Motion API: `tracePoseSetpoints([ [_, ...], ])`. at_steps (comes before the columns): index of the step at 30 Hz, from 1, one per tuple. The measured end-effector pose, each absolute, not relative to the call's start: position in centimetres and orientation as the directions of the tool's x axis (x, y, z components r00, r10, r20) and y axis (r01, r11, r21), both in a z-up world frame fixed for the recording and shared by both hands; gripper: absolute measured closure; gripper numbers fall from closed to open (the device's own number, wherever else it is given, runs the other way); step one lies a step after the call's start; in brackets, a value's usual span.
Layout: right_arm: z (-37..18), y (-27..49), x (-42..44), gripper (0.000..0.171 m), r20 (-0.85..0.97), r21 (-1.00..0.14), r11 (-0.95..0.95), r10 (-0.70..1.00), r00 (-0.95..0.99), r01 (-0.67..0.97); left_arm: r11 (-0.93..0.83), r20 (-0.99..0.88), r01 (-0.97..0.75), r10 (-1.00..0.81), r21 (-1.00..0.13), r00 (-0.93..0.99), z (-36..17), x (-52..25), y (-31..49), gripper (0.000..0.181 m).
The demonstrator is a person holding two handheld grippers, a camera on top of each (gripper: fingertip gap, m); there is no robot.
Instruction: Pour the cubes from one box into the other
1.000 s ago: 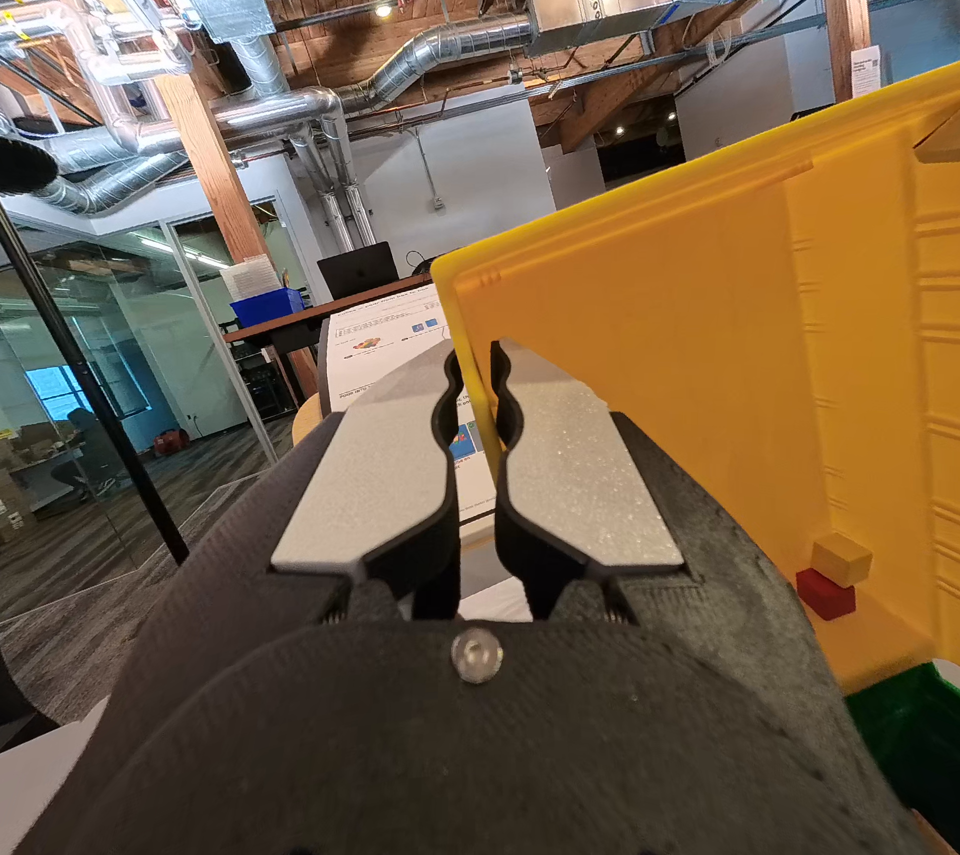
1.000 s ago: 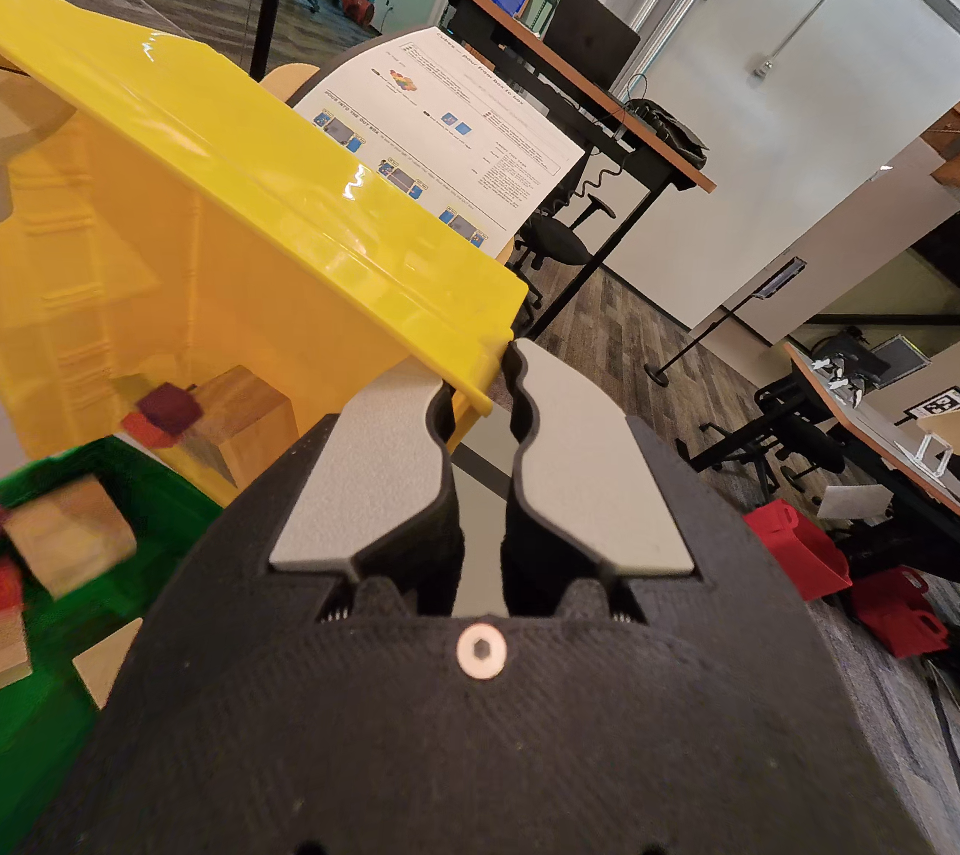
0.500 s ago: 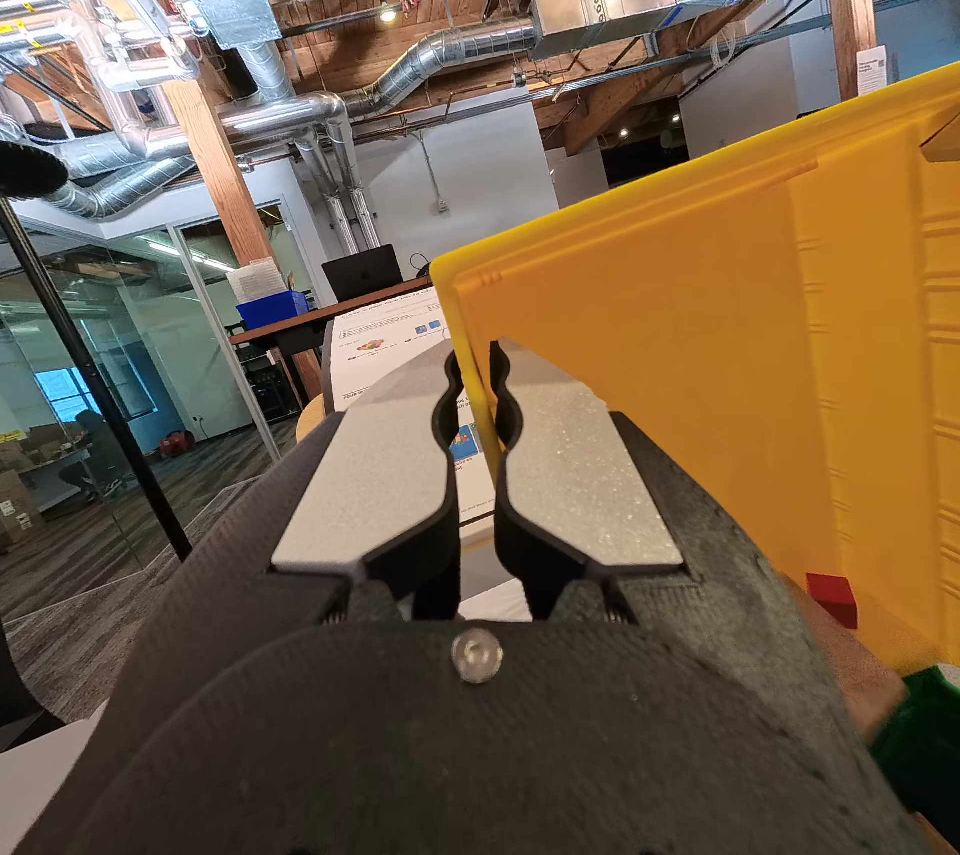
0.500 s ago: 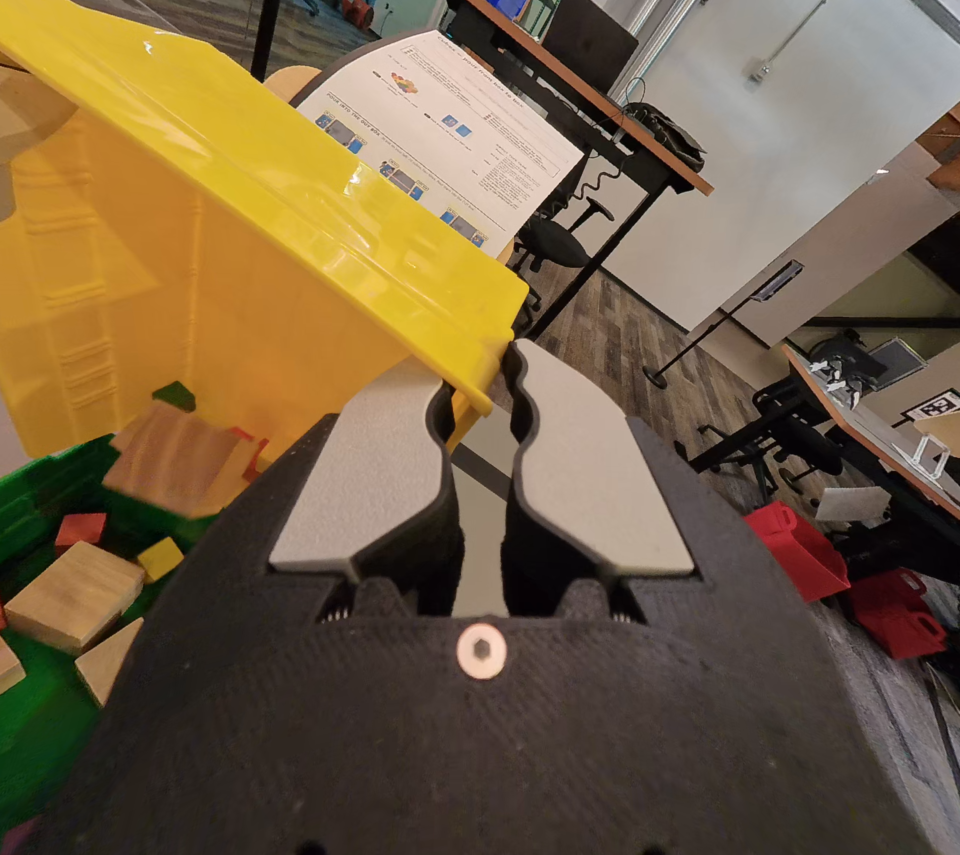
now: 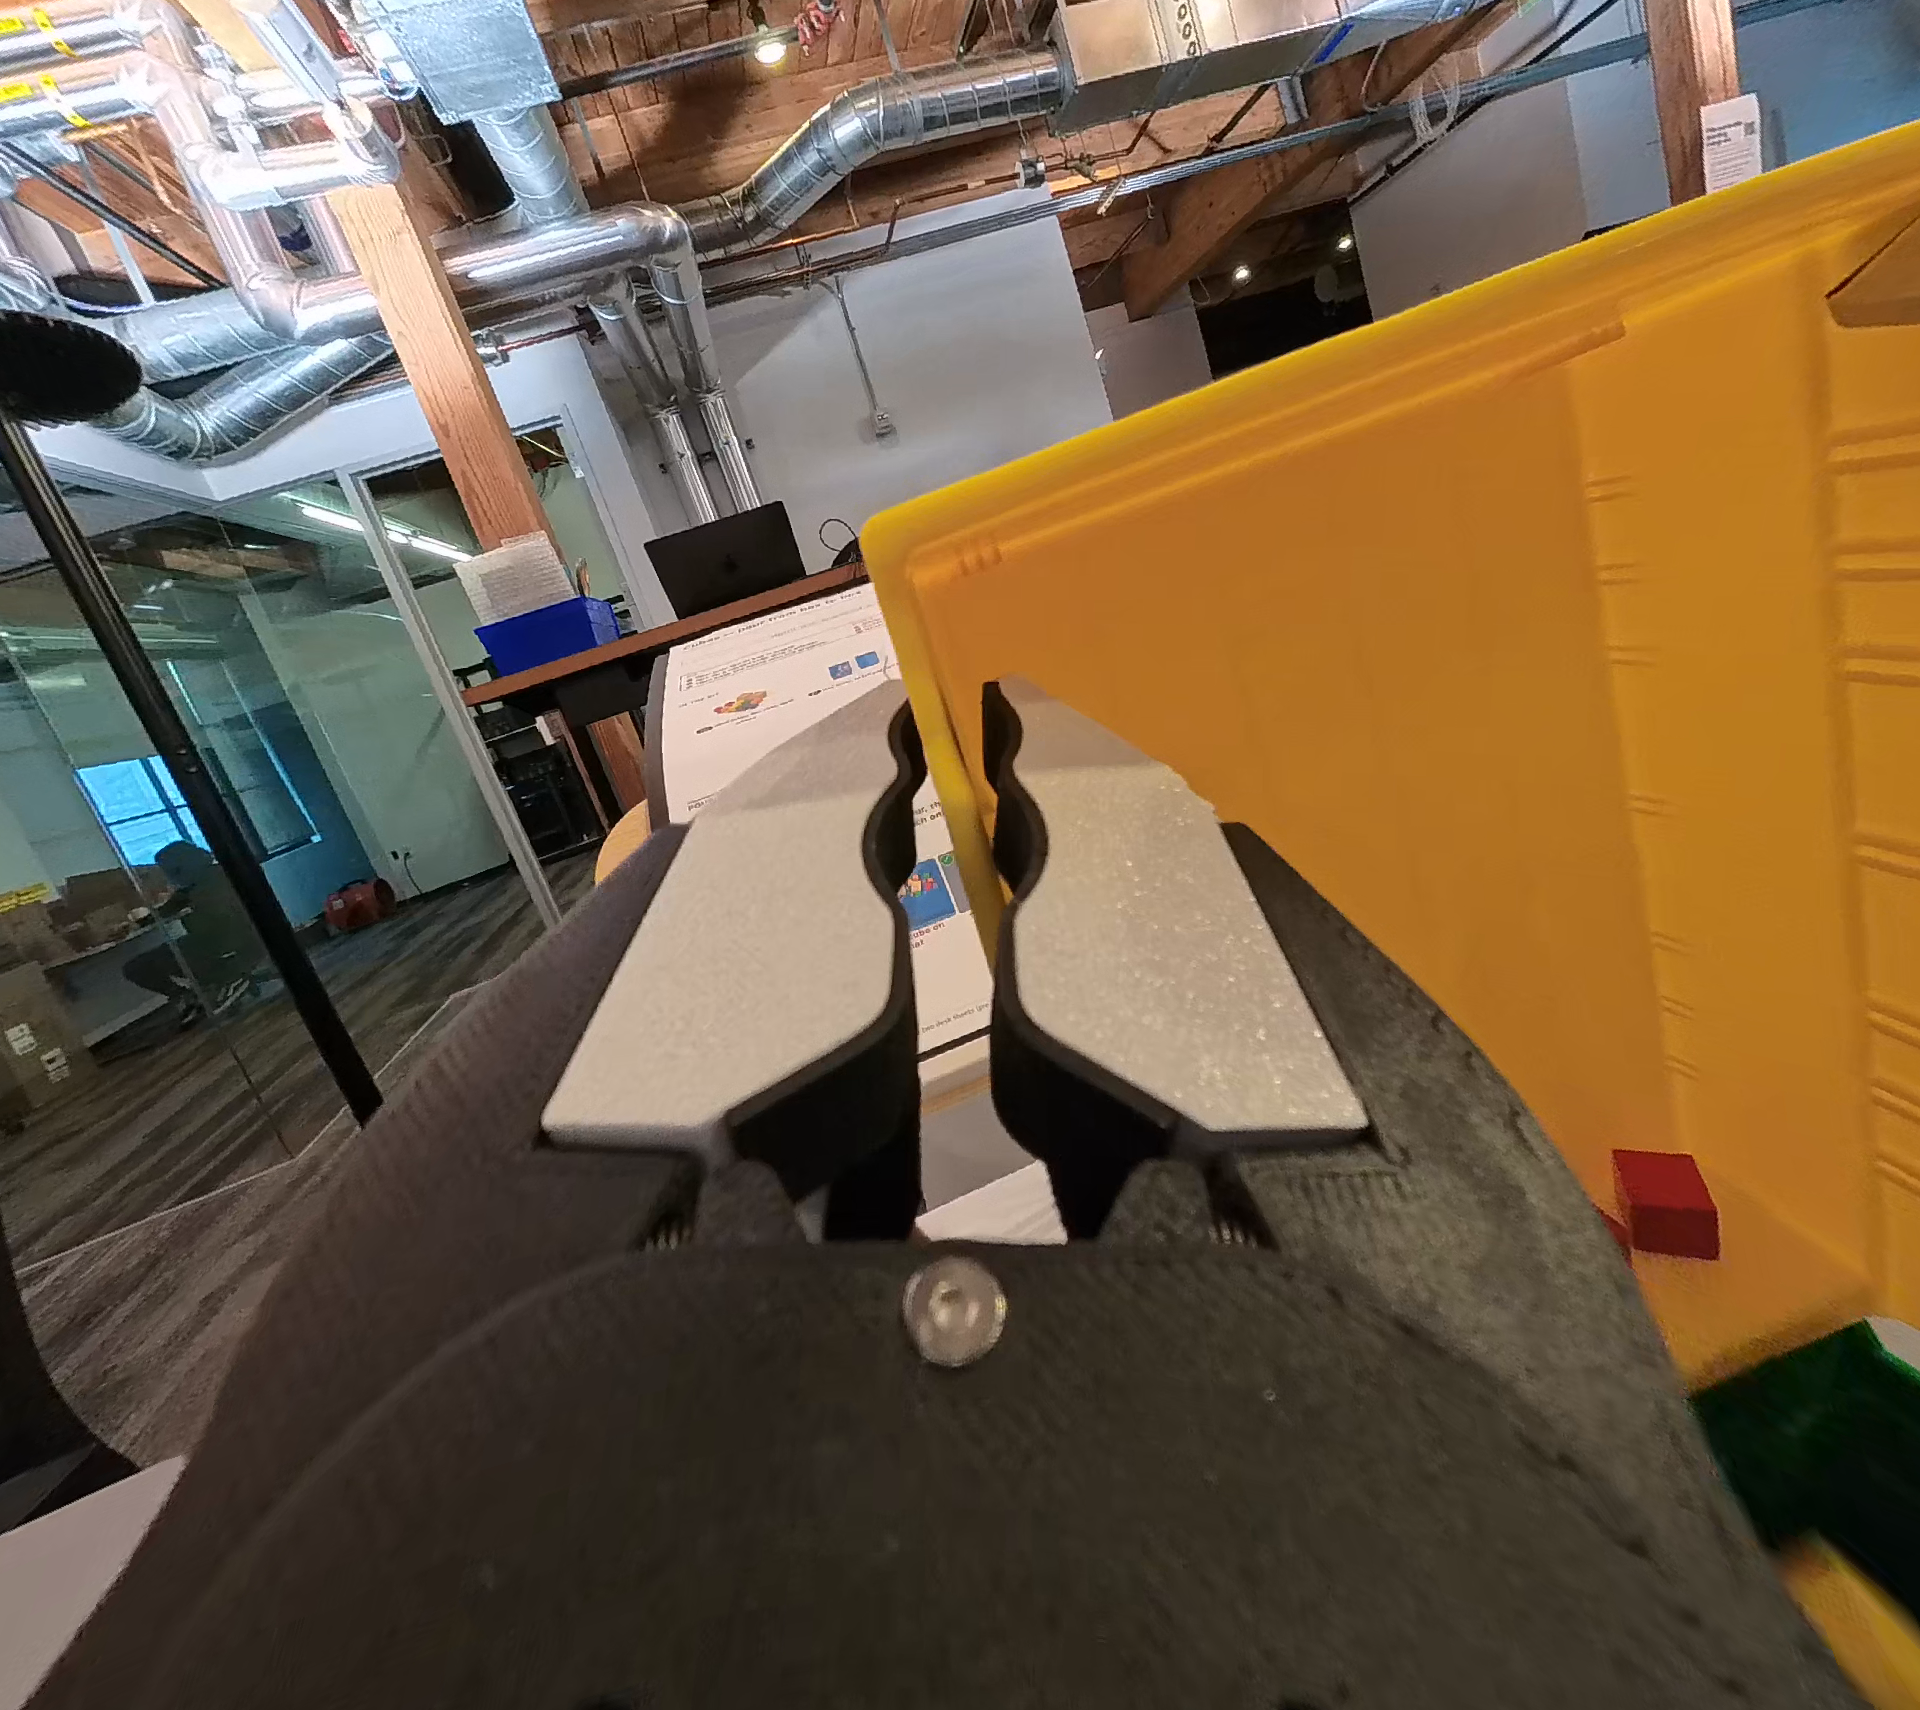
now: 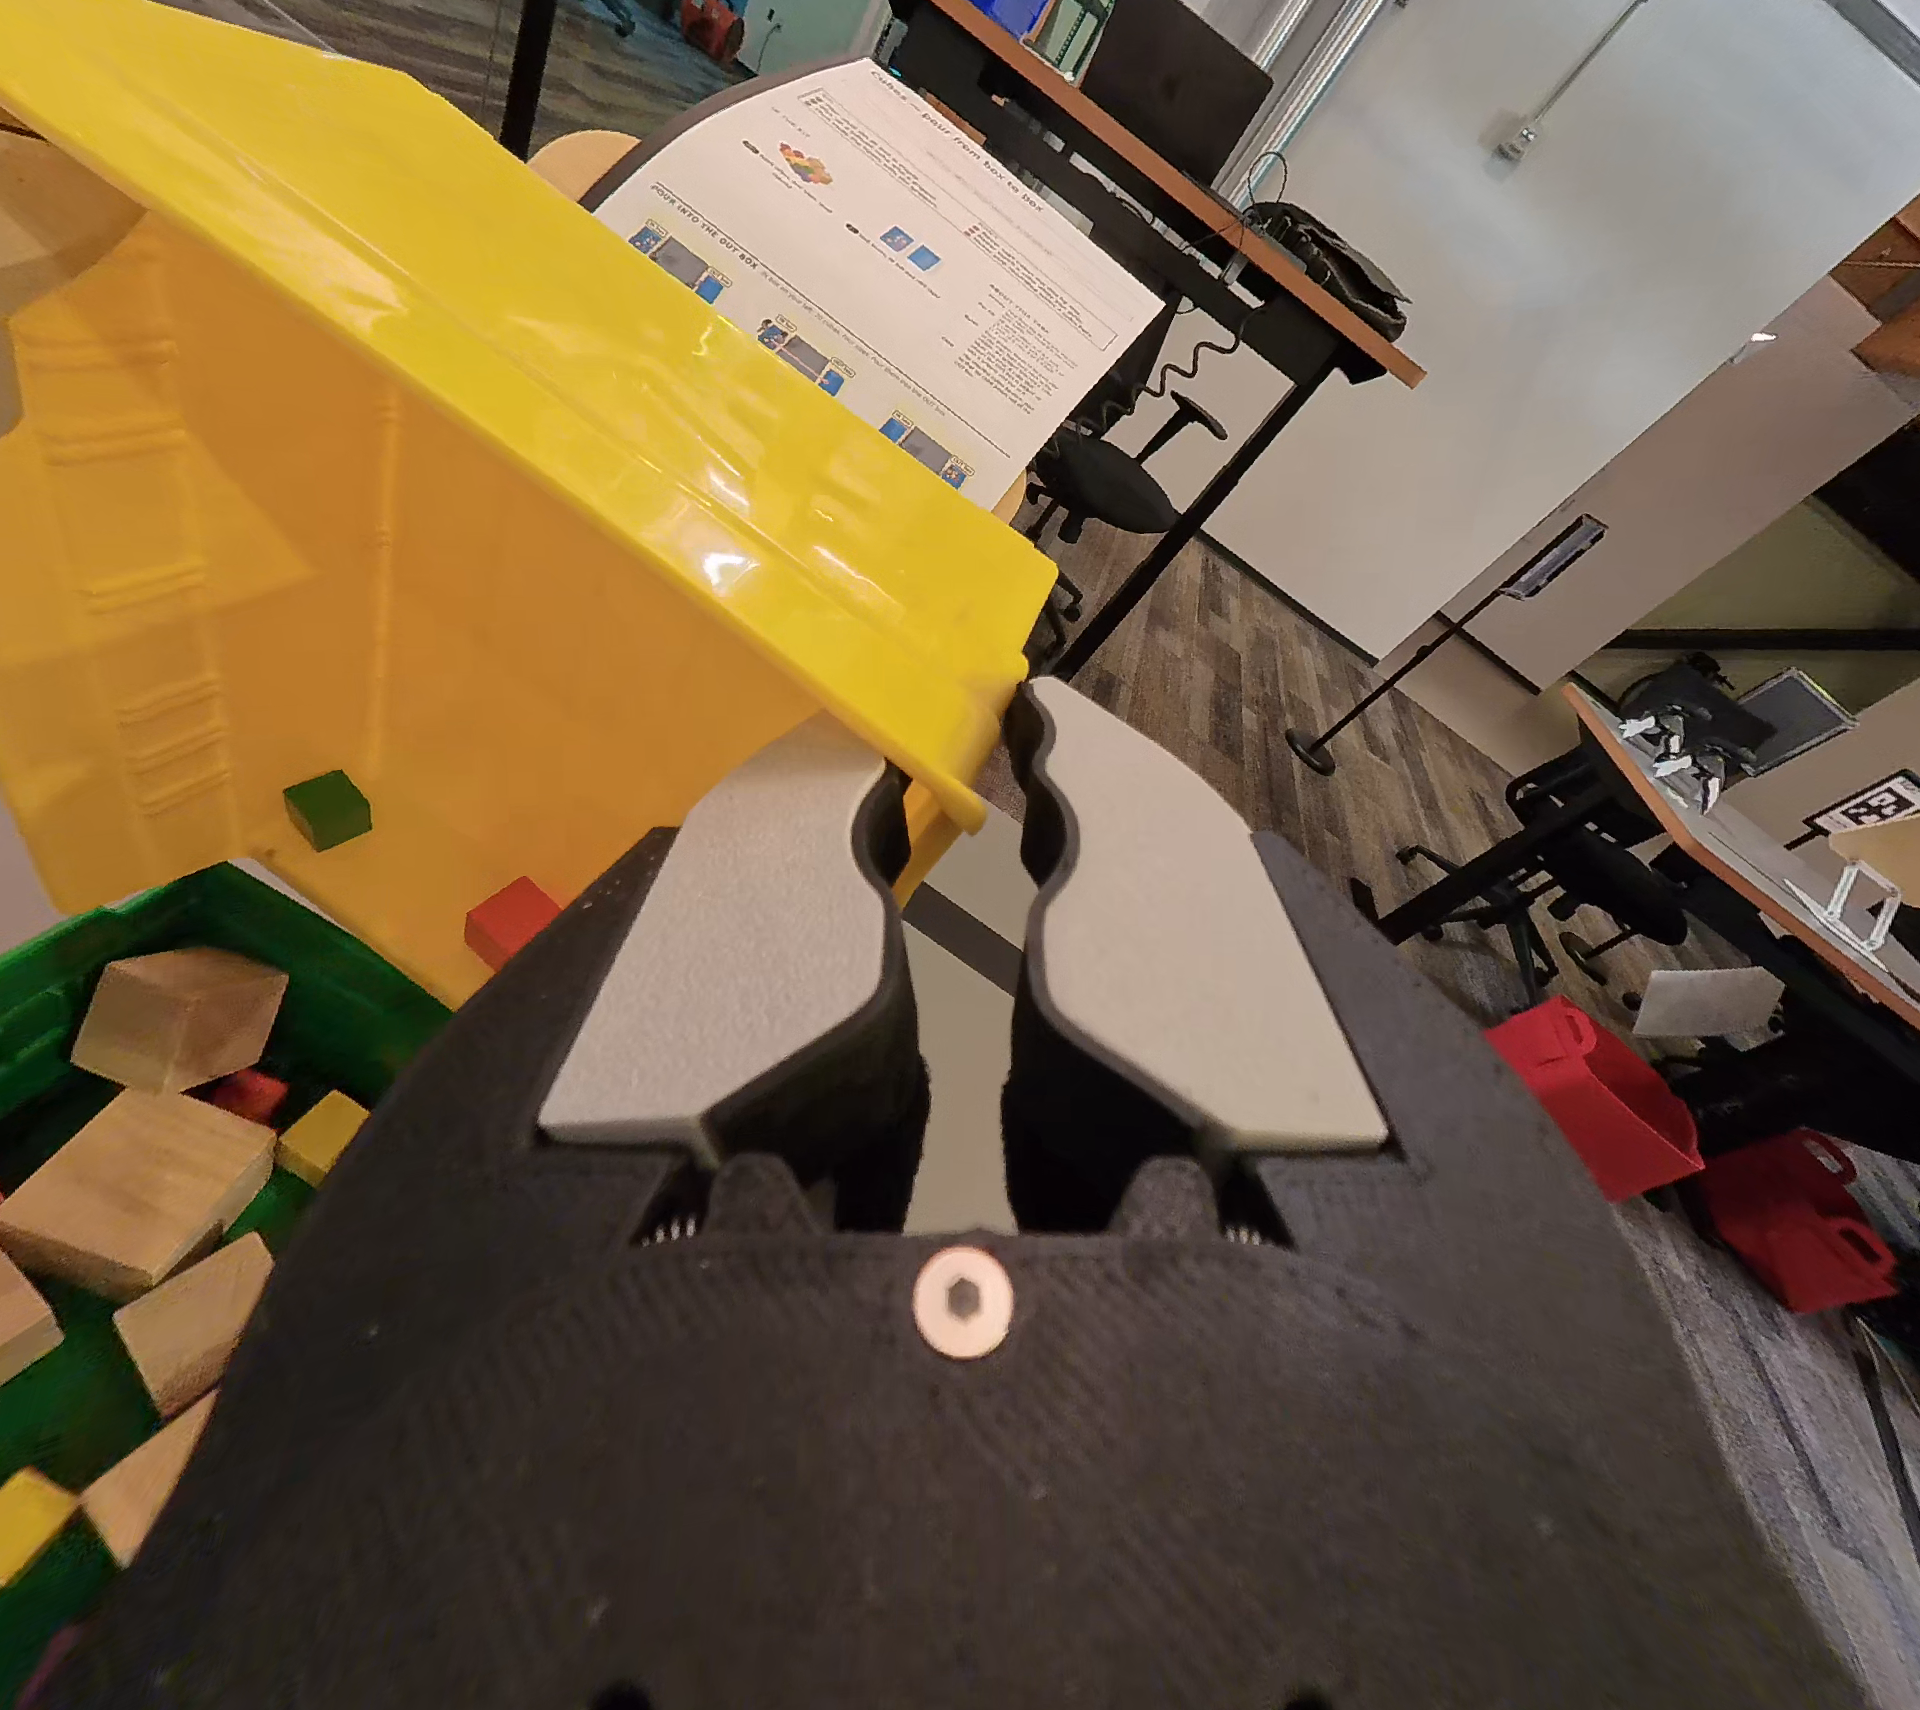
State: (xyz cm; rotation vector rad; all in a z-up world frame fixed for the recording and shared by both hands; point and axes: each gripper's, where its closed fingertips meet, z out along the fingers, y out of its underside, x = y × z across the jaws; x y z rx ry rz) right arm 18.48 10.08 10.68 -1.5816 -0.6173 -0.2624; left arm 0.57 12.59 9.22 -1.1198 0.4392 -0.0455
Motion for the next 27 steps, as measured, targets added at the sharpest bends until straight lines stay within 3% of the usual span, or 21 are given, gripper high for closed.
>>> tracePoseSetpoints([
  [27, 10.0, 7.3, 18.3, 0.158, 0.528, -0.845, 0.055, 0.235, 0.816, 0.531, 0.513, -0.349, -0.181, -0.253, -0.839, 0.902, 9.1, 0.4, 9.4, 0.17],
])
